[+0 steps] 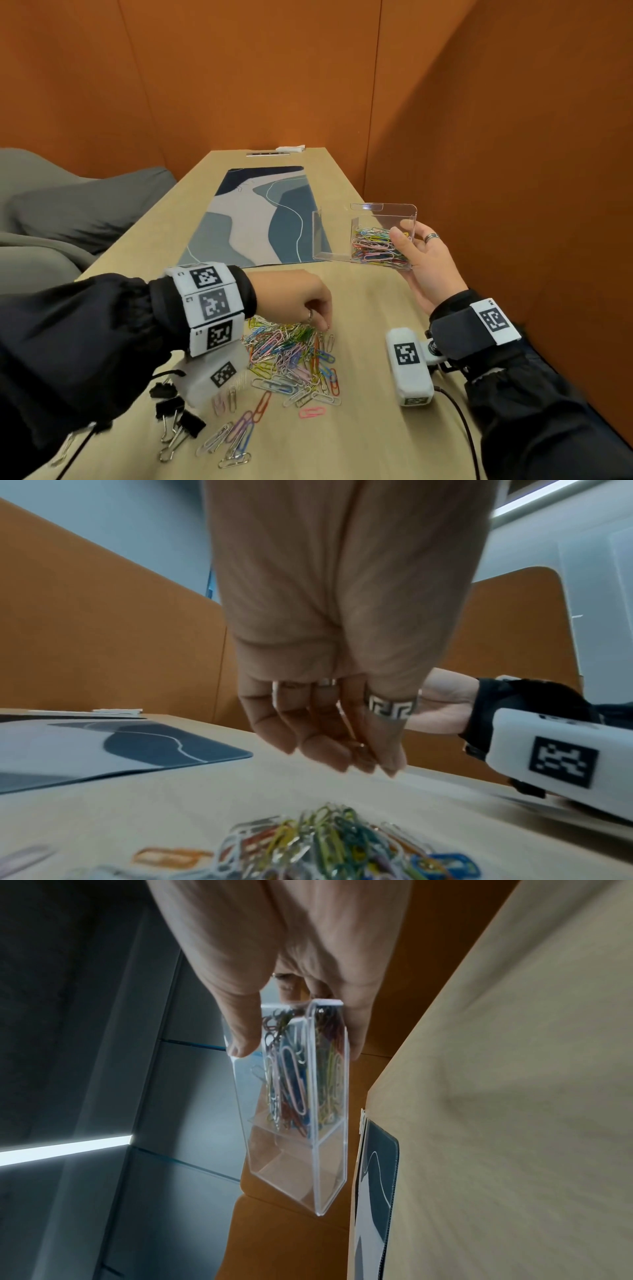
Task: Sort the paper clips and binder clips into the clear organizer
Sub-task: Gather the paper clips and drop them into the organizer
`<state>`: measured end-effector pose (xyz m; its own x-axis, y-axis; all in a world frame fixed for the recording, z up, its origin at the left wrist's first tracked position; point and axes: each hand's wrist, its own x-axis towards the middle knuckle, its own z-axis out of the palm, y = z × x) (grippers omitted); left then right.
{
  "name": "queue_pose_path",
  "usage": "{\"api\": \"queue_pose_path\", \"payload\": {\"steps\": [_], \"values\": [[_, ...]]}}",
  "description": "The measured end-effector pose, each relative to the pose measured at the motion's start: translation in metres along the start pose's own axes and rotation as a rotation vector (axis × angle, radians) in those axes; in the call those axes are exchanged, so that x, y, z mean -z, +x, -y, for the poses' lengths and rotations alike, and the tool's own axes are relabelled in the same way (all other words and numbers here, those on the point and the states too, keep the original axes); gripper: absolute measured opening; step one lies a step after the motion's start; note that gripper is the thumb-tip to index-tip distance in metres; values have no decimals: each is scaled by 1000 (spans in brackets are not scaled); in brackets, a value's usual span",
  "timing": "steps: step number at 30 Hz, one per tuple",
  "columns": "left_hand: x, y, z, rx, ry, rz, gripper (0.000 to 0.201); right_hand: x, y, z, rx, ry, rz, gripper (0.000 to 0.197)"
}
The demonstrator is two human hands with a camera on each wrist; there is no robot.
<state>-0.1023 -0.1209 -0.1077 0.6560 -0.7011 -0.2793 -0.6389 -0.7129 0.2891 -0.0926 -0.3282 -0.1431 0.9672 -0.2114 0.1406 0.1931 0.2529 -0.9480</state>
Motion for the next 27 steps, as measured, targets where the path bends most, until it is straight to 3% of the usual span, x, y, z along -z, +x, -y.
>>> {"api": "queue_pose_path", "payload": {"steps": [3, 7, 10, 14, 20, 27], "values": [[2, -10, 15, 97, 60, -29, 19, 0, 0, 0, -4, -9, 2, 28], [-4, -18, 30, 223, 116, 3, 22, -1, -1, 0, -11, -46, -2, 34], [-11, -20, 36, 252, 96, 24, 24, -1, -1, -1, -18, -57, -5, 46], [-11, -22, 40, 276, 61, -24, 22, -2, -1, -2, -20, -60, -1, 47], [-10, -23, 52, 400, 8, -27, 57, -2, -2, -1, -32, -74, 4, 43], [-17, -20, 49, 382, -36, 53, 63, -2, -1, -2, -31, -105, 6, 49]]}}
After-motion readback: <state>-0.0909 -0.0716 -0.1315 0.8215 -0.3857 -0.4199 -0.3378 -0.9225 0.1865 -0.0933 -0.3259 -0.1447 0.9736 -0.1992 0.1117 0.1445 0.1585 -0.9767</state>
